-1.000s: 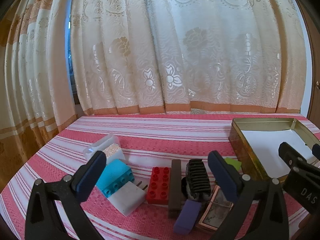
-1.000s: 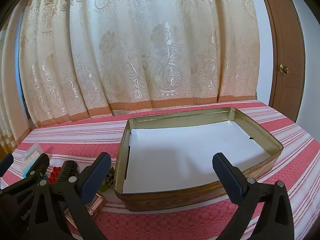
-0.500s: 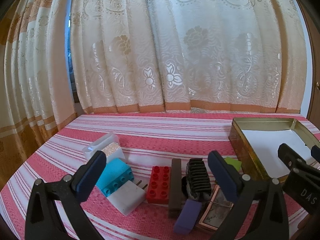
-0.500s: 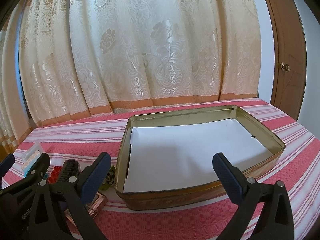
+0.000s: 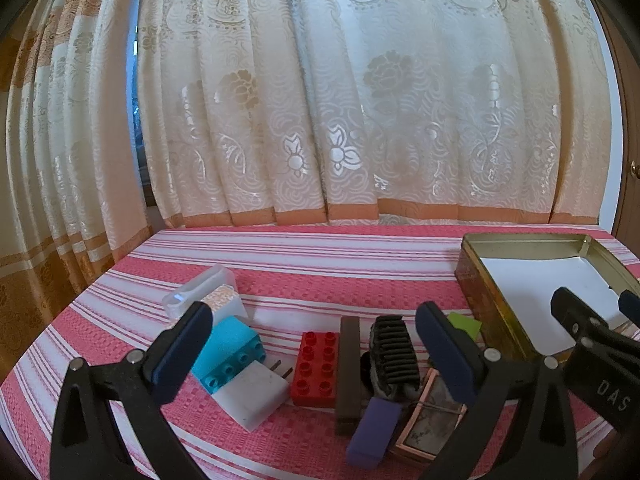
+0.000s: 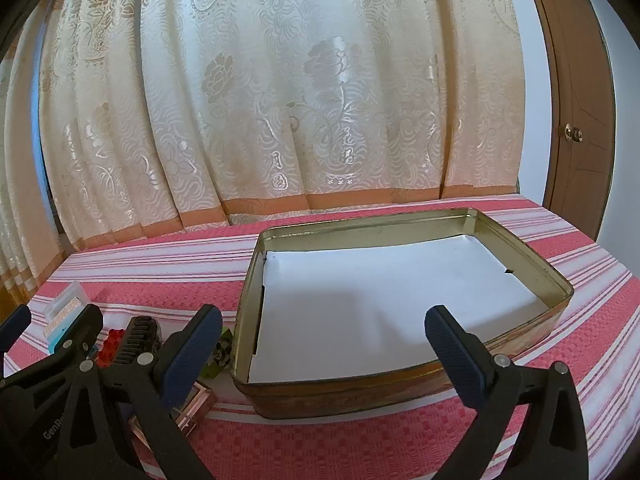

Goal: Organize rigid objects

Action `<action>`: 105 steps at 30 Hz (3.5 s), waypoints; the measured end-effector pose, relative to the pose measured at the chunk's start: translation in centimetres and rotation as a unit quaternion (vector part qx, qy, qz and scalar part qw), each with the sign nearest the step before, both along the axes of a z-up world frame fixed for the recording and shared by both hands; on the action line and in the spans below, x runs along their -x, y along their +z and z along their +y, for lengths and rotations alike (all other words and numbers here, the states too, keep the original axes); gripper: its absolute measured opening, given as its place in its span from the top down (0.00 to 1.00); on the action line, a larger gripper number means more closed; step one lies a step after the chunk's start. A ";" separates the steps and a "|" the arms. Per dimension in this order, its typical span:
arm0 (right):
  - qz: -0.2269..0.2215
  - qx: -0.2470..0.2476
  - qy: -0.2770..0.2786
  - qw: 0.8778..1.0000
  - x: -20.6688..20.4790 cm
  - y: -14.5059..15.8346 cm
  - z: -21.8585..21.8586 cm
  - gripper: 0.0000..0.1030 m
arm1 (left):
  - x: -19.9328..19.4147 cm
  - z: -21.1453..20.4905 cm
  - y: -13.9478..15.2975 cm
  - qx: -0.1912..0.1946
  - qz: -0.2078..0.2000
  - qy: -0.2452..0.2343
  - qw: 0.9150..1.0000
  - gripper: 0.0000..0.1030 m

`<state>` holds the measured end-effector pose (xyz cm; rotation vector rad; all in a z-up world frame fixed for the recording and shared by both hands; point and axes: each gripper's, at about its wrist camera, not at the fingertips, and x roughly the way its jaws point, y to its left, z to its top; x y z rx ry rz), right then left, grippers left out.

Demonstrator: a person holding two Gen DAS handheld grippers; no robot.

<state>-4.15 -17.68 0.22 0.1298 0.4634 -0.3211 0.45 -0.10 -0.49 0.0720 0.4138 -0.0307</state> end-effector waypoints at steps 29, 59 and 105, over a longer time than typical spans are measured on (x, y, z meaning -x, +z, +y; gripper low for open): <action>0.022 -0.012 0.040 0.999 -0.5 -0.6 0.7 0.00 | -0.1 0.8 -0.1 0.014 0.017 0.008 1.000 0.00; 0.133 -0.035 0.318 0.938 -1.5 -3.6 8.6 0.26 | 3.2 11.2 -2.1 0.032 0.130 0.064 0.989 0.00; 0.074 -0.052 0.354 0.931 0.0 -1.6 2.1 0.38 | -1.3 0.1 -4.2 0.040 0.231 -0.137 0.962 0.70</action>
